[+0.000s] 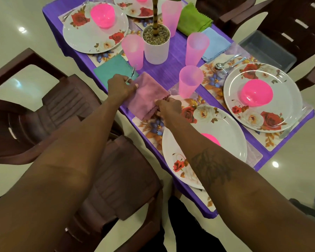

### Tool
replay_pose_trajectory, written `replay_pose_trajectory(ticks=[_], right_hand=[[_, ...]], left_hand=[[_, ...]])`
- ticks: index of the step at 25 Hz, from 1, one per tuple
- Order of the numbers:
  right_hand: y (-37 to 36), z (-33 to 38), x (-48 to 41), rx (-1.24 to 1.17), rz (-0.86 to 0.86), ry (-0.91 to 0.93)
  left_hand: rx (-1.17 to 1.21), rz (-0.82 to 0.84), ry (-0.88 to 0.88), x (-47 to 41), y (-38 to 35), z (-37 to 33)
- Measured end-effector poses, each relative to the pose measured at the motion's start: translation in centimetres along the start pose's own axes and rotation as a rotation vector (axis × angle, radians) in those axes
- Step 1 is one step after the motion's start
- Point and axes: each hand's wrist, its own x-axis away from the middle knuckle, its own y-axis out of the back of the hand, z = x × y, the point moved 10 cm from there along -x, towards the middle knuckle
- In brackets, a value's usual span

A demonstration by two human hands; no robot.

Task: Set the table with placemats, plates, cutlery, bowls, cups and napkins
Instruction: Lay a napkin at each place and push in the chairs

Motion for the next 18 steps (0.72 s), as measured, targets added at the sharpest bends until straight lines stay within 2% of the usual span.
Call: replay_pose_trajectory(ticks=[3, 7, 9, 15, 18], right_hand=[[0.1, 0.7, 0.6, 0.065, -0.04, 0.005], [-1.4, 0.6, 1.3, 0.018, 0.086, -0.054], [-1.5, 0.7, 0.7, 0.135, 0.039, -0.006], [-0.9, 2.1, 1.6, 0.235, -0.04, 0.083], [1.6, 2.9, 2.4, 0.294, -0.194, 0.16]], left_hand=[[-0.032, -0.037, -0.034, -0.5, -0.4, -0.2], [-0.02, -0.088, -0.013, 0.0, 0.1, -0.2], [0.003, -0.102, -0.009, 0.4, 0.4, -0.3], [0.13, 0.105, 0.06, 3.2, -2.3, -0.7], [0.166, 0.168, 0.049, 4.6, -3.9, -0.4]])
